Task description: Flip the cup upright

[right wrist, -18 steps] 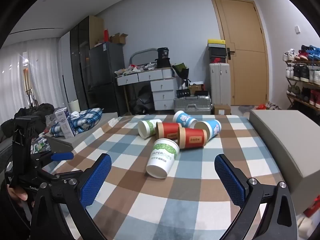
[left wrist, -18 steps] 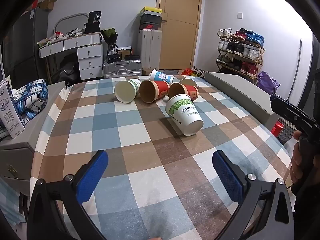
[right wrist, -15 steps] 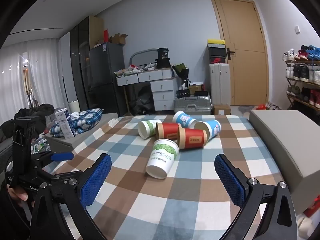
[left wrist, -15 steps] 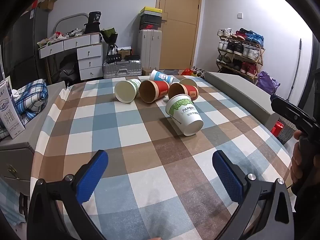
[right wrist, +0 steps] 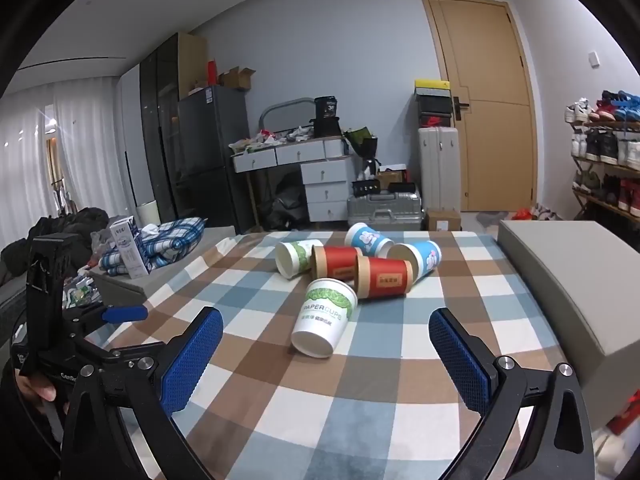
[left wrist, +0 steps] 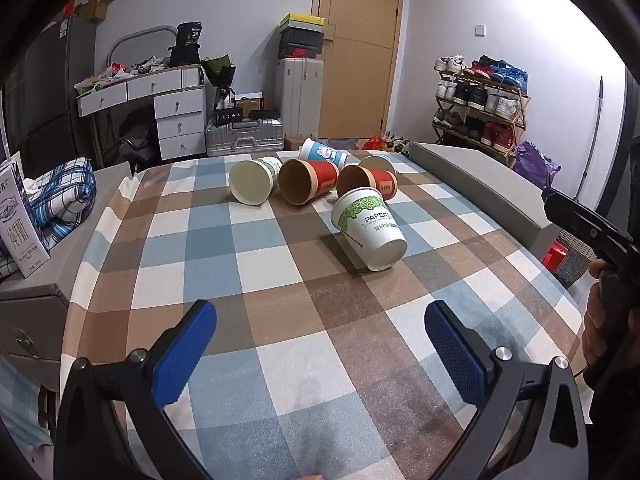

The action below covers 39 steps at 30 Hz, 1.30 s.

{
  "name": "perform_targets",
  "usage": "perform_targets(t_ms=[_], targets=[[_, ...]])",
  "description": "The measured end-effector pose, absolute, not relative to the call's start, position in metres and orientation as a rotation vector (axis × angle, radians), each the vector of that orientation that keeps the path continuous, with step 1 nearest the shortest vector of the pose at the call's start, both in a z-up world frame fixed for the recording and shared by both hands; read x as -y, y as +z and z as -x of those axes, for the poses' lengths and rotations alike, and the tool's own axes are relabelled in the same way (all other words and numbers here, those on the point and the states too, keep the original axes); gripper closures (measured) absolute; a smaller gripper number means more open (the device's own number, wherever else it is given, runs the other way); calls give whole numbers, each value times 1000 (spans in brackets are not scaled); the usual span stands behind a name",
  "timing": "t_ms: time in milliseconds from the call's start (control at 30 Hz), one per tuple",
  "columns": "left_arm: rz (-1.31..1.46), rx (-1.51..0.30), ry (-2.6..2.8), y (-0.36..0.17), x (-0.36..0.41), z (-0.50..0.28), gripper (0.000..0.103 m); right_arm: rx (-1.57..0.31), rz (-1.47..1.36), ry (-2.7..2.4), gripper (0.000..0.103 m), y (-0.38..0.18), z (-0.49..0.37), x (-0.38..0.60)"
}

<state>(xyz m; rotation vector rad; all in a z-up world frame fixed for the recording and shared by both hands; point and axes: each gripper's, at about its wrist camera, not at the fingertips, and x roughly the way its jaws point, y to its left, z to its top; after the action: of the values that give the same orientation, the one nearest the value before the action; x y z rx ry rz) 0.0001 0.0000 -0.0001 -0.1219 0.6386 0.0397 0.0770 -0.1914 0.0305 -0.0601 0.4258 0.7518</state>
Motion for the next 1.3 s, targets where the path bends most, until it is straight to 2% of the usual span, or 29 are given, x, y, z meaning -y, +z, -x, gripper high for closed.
perform_targets(t_ms=[1300], targets=[[122, -638, 39, 0, 0, 0, 2, -417, 56, 748, 0, 33, -75, 195]])
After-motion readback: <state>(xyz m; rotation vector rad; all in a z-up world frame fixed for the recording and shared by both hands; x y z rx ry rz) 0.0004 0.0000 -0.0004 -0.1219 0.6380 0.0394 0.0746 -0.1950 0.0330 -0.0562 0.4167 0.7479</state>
